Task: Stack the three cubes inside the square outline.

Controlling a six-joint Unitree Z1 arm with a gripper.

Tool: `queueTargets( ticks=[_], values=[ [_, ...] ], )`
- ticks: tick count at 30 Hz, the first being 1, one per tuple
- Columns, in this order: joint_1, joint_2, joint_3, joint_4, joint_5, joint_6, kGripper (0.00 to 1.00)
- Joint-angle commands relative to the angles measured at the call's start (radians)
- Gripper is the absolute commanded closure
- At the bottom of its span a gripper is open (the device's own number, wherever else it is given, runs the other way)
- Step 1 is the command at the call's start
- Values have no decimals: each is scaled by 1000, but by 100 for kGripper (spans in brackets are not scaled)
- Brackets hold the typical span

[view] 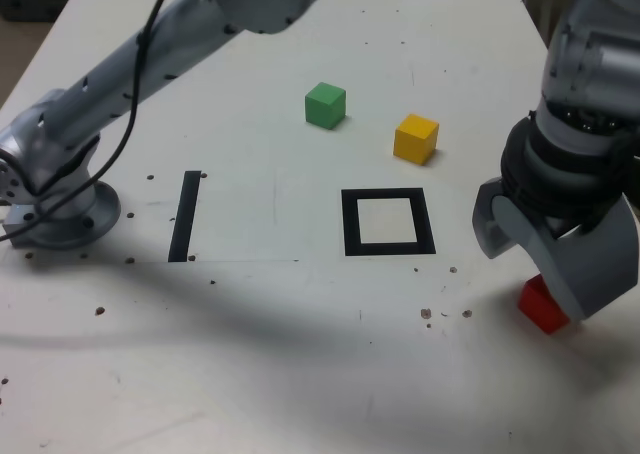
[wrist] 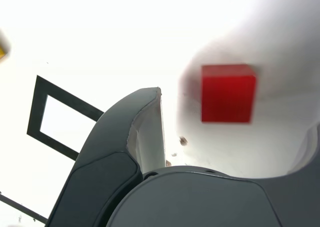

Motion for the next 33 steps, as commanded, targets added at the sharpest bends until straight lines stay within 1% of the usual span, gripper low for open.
queueTargets(
  ticks=[1,7,10,23,30,33],
  values=[
    [9,17,2,10,8,7,2],
    [19,45,-7,-15,37,8,5],
    [25,59,-10,-25,45,8,6],
    [30,62,-31,-29,38,-3,13],
    [30,63,-20,-28,17,-11,16],
    [30,63,-16,-27,13,-15,20]
  ],
)
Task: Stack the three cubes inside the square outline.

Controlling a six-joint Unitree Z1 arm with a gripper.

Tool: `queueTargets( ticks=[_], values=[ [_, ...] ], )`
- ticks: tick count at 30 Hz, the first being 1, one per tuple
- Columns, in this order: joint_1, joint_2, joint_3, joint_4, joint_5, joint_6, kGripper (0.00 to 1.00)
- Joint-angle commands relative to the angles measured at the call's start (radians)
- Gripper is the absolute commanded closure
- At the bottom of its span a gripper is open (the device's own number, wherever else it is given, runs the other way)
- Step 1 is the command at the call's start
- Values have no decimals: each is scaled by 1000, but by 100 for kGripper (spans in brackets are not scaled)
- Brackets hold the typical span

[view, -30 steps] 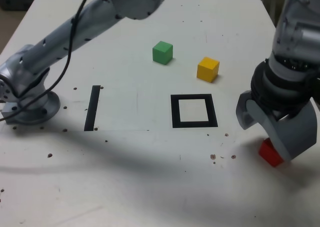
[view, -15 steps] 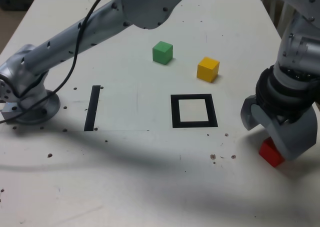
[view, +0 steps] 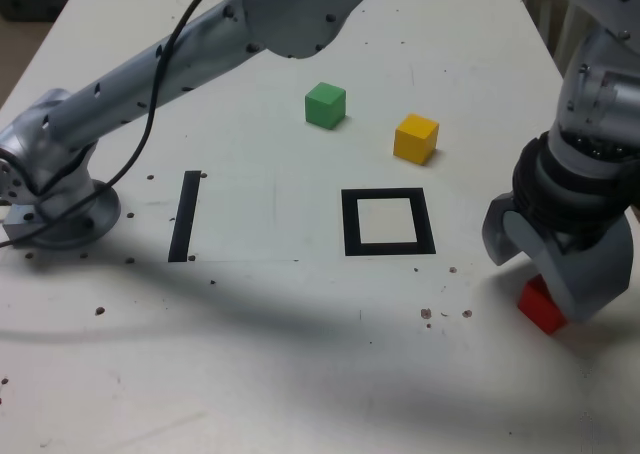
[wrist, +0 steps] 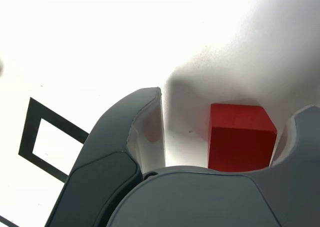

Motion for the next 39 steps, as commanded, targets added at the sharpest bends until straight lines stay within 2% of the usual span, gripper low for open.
queueTargets(
  ticks=[1,10,17,25,31,39],
  values=[
    [1,2,4,7,-2,-6,21],
    [3,1,1,5,3,-22,41],
    [7,5,7,-1,-5,-25,49],
    [10,5,11,-3,-11,-26,66],
    [15,5,13,-4,-37,-26,71],
    [19,-14,27,3,-36,-9,76]
  ],
)
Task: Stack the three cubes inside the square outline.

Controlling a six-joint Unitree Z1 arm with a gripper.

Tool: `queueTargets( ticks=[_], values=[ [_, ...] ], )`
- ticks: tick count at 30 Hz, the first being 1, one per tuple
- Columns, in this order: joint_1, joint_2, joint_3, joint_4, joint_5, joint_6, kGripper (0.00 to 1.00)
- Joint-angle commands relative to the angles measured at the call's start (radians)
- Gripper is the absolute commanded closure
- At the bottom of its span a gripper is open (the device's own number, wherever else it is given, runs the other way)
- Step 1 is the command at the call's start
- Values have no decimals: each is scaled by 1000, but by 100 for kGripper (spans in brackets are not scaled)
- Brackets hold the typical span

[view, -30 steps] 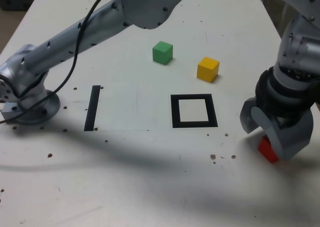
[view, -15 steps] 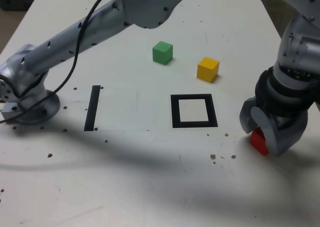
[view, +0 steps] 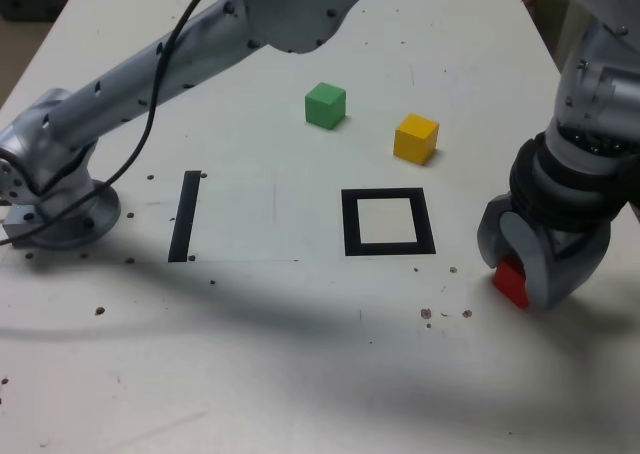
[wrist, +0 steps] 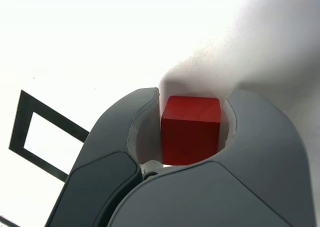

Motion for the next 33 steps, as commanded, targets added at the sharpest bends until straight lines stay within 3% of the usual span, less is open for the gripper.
queueTargets(
  ticks=[1,6,13,20,27,33],
  values=[
    [6,-14,10,11,-3,1,76],
    [19,-69,64,24,-10,-37,78],
    [92,-218,259,12,-23,-171,78],
    [125,-362,421,-16,-12,-308,78],
    [133,-449,539,-58,-50,-507,78],
    [153,-498,631,-69,-49,-669,78]
  ],
)
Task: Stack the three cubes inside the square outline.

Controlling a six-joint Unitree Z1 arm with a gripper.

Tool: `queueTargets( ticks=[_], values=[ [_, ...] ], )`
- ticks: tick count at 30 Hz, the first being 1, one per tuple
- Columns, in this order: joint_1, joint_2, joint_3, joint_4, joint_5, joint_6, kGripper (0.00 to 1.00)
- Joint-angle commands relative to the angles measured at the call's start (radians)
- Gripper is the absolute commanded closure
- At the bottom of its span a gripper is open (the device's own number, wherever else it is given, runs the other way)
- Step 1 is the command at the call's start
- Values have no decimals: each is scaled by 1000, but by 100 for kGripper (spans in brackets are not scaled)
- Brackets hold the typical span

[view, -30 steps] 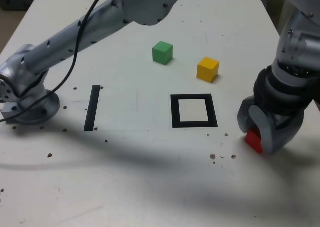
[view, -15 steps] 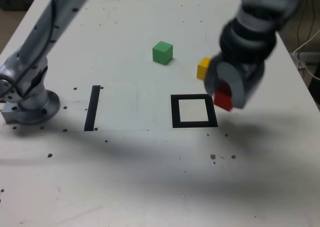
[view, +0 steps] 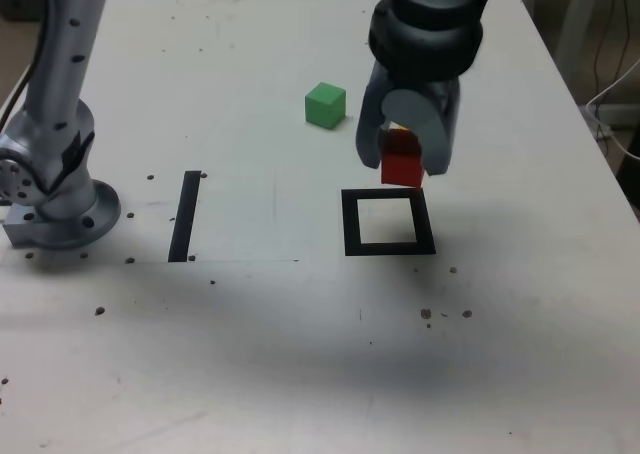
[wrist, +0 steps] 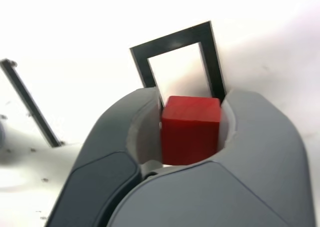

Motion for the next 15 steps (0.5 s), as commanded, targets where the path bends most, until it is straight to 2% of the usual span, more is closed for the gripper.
queueTargets(
  ticks=[1,7,15],
  values=[
    [13,-22,32,-7,5,-38,78],
    [42,-31,116,-57,1,-80,78],
    [62,-25,197,-131,-45,-96,78]
  ],
)
